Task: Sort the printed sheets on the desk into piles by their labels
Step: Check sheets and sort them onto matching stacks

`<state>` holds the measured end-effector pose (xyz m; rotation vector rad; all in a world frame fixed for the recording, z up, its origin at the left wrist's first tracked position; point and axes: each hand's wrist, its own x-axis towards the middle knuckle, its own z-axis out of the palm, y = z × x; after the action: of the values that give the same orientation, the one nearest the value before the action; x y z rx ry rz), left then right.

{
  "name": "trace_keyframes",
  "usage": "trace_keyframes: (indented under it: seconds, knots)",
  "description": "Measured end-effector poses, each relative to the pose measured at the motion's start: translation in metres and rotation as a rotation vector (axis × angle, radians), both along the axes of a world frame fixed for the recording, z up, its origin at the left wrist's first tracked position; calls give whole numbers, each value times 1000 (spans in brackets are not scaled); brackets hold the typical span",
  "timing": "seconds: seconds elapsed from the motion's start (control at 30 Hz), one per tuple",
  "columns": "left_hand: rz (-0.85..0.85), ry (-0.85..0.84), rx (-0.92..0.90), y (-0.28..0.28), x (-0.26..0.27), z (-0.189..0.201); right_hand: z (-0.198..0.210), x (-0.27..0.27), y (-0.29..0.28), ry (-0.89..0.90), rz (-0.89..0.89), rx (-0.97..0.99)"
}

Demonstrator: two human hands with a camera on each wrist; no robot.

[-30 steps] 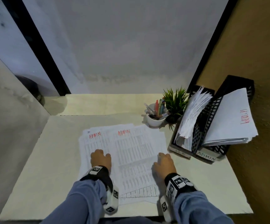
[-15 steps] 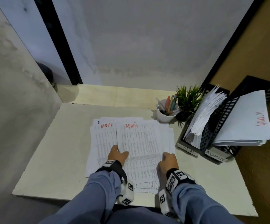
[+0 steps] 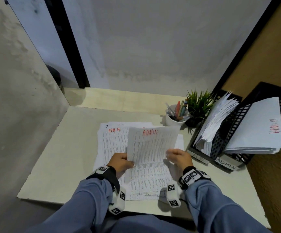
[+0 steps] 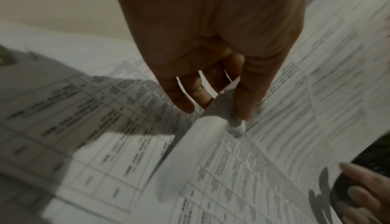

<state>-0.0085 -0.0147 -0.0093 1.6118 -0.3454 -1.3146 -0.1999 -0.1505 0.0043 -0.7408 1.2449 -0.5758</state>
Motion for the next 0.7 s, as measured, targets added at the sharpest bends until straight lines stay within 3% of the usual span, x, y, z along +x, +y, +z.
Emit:
trace_keyframes:
  seconds: [0.03, 0.13, 0.33, 0.5, 0.63, 0.7]
  knots:
    - [2, 8, -1, 2, 2, 1, 5, 1, 3, -10, -4, -15]
    - [-26, 30, 3, 5, 4, 7, 9, 1, -4, 200, 66, -189]
    - [-145, -95, 12, 4, 3, 28, 27, 2, -5, 31, 92, -120]
    - [-53, -388, 137, 4, 13, 14, 14, -1, -10, 33, 62, -172]
    - [50, -752, 397, 7, 28, -3, -27, -7, -14, -9, -23, -162]
    - [119, -797, 533, 12, 39, -15, -42, -9, -12, -82, -61, -91]
